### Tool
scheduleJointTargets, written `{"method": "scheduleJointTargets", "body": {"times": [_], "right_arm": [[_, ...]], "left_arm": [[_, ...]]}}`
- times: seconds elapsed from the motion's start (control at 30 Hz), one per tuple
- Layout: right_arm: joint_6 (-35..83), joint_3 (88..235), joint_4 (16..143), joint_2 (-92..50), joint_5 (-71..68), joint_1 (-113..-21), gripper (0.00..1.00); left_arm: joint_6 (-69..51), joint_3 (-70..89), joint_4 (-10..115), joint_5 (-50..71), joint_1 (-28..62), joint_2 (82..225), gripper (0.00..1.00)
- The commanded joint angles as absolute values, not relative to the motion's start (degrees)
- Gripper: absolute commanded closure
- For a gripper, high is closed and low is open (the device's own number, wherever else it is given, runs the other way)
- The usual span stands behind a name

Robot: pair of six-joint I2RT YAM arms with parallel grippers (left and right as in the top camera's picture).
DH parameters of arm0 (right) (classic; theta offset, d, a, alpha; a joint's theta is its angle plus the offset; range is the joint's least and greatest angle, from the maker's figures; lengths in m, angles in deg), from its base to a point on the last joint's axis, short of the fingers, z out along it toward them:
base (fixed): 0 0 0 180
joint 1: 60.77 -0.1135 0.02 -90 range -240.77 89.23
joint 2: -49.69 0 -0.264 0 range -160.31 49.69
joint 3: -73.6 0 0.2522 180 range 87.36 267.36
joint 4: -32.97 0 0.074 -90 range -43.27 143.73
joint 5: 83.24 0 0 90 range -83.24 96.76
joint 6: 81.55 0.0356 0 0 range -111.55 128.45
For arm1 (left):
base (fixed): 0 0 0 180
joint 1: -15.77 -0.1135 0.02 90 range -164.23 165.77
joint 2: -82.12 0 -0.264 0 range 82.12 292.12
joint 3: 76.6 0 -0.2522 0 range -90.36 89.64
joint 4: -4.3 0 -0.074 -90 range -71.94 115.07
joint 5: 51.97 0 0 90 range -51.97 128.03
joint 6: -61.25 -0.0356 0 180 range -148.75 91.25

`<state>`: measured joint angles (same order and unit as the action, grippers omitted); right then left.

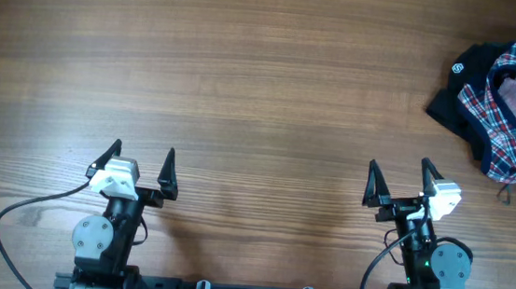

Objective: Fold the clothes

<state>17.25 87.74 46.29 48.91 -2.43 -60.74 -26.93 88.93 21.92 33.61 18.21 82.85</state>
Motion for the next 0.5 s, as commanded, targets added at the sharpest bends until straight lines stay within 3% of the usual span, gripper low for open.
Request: {"method": "scheduleJointTargets", "body": {"times": [0.0, 0.47], "right_arm": [[14.87, 87.68, 46.18, 48.76, -0.7, -61.08, 0.0], [15.5, 87.68, 41.81, 48.76, -0.53, -61.08, 0.0]], "left_arm": [[-26.77, 89.3, 21.99, 32.93, 17.73, 82.5, 0.0], [-26.77, 89.3, 21.99, 32.93, 17.73, 82.5, 0.0]]}}
